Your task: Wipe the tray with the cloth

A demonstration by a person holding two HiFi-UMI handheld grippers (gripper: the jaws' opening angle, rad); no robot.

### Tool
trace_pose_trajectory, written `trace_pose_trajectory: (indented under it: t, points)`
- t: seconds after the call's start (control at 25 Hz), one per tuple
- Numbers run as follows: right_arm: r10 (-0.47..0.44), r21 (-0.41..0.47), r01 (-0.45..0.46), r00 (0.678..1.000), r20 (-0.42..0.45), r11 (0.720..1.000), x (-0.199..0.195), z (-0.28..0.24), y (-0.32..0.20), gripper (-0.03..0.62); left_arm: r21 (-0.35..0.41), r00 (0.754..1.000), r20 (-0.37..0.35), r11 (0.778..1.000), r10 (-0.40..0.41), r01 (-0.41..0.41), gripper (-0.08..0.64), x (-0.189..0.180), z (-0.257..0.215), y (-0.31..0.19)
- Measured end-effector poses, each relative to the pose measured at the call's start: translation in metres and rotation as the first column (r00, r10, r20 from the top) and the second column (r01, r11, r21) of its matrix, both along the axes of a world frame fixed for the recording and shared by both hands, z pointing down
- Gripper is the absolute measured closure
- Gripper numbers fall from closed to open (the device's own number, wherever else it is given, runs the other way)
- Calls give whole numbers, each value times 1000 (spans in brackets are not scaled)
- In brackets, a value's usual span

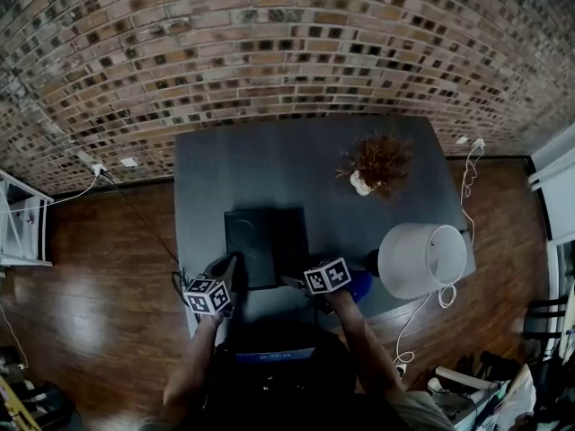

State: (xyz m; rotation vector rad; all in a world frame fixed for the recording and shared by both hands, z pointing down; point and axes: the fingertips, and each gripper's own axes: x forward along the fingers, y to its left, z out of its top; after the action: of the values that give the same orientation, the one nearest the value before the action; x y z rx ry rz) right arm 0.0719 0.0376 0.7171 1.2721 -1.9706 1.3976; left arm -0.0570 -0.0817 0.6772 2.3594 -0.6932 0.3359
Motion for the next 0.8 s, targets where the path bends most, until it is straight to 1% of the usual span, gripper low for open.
trace_pose_trajectory:
  t: [0.08,0.12,0.24,0.28,0.36,0.44,0.48,0.56,0.6,0.64,0.72,0.8]
  points:
    - [-75,22,74,996,53,997,-25,-6,-7,192,-2,1000,-2,1000,7,-7,551,0,0,0]
    - [-116,31,114,992,57,993,-38,-6,-10,192,-4,1000,-2,1000,12,-12,551,1,0,0]
    - [-213,59,211,976,33,976,-72,-4,-23,192,-2,1000,3,1000,15,-15,551,2,0,1]
    - [-230,59,228,973,12,972,-78,-3,-26,166,-1,1000,3,1000,15,-15,550,2,0,1]
    - [-259,50,260,966,-12,964,-80,-4,-25,168,-7,1000,-4,1000,26,-26,552,2,-2,3]
    - [-303,54,304,953,-28,951,-72,-13,-22,211,-31,999,-36,999,36,-37,551,-2,-8,10]
    - [-320,64,325,945,-71,944,-62,-19,-26,221,-52,998,-60,998,22,-25,552,-9,-12,14]
    - [-336,113,363,920,-205,925,-35,-37,-50,221,-130,992,-120,991,-35,19,552,-34,-15,25]
    - [-342,145,388,901,-266,910,-24,-47,-69,221,-186,987,-152,982,-47,18,551,-47,-14,36]
    - [-356,171,422,880,-315,890,-17,-56,-88,221,-241,983,-179,970,-33,-11,551,-58,-12,50]
    - [-411,194,508,827,-384,839,-15,-67,-128,219,-312,979,-198,943,55,-116,549,-73,-4,84]
    - [-488,178,601,759,-431,779,-23,-65,-162,212,-345,970,-195,915,147,-209,549,-77,7,108]
